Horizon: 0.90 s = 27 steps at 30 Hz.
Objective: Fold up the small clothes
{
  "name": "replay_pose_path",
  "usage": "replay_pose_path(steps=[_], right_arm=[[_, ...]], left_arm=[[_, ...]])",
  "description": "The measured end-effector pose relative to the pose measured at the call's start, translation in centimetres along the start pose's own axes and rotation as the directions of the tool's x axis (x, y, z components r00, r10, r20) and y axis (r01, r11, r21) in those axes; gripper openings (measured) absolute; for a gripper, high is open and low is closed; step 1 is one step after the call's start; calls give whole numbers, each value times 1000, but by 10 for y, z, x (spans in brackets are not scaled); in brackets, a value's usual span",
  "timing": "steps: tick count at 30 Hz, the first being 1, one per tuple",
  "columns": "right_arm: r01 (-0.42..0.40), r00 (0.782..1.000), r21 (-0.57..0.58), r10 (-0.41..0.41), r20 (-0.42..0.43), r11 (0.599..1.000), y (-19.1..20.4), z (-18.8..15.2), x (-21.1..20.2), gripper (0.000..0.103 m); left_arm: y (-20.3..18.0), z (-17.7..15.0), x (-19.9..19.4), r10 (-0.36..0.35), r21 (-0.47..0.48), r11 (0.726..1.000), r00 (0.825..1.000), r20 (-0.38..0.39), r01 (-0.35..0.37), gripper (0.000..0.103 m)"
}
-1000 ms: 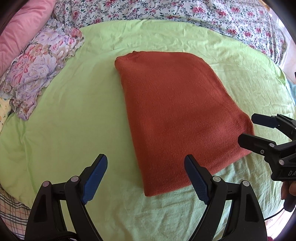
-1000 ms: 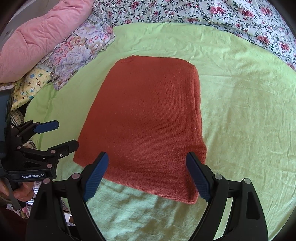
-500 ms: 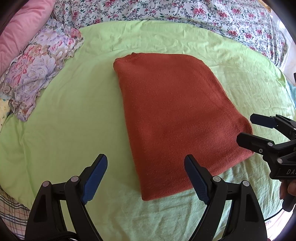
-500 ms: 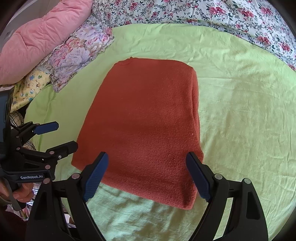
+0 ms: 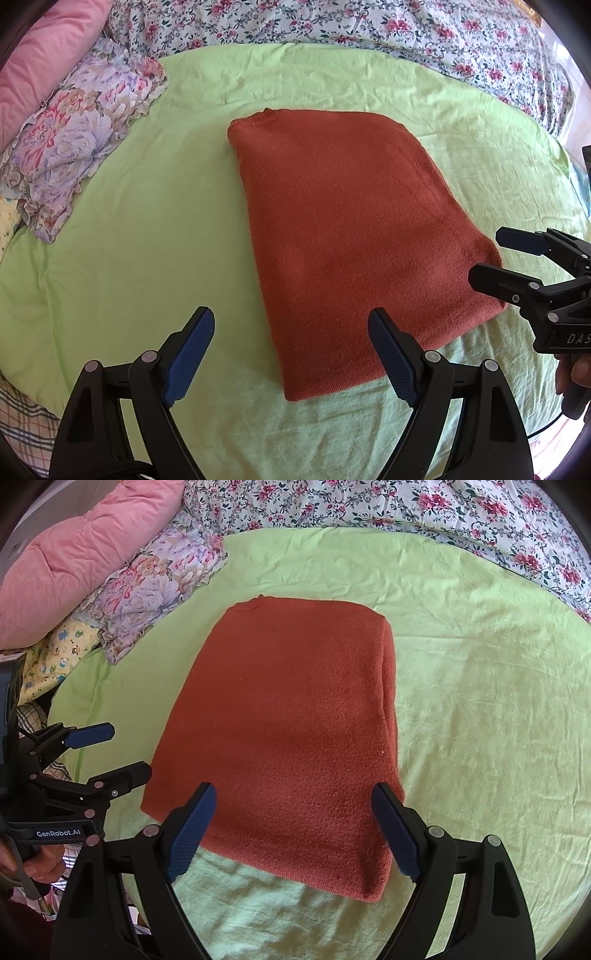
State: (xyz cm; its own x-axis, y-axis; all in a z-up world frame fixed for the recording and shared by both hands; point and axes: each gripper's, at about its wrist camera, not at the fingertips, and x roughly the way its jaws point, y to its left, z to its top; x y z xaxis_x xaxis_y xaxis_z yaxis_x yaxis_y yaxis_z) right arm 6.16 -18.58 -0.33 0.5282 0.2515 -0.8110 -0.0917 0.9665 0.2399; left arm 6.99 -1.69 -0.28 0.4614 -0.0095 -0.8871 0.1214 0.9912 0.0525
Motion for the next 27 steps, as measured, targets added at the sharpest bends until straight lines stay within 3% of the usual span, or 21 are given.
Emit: replay_pose_path(steps=[27], right_arm=[[-4, 1000, -7, 4, -2, 1000, 9, 2, 4, 86]], left_arm=[[4, 0, -1, -11, -8, 1000, 1000, -4, 11, 86]])
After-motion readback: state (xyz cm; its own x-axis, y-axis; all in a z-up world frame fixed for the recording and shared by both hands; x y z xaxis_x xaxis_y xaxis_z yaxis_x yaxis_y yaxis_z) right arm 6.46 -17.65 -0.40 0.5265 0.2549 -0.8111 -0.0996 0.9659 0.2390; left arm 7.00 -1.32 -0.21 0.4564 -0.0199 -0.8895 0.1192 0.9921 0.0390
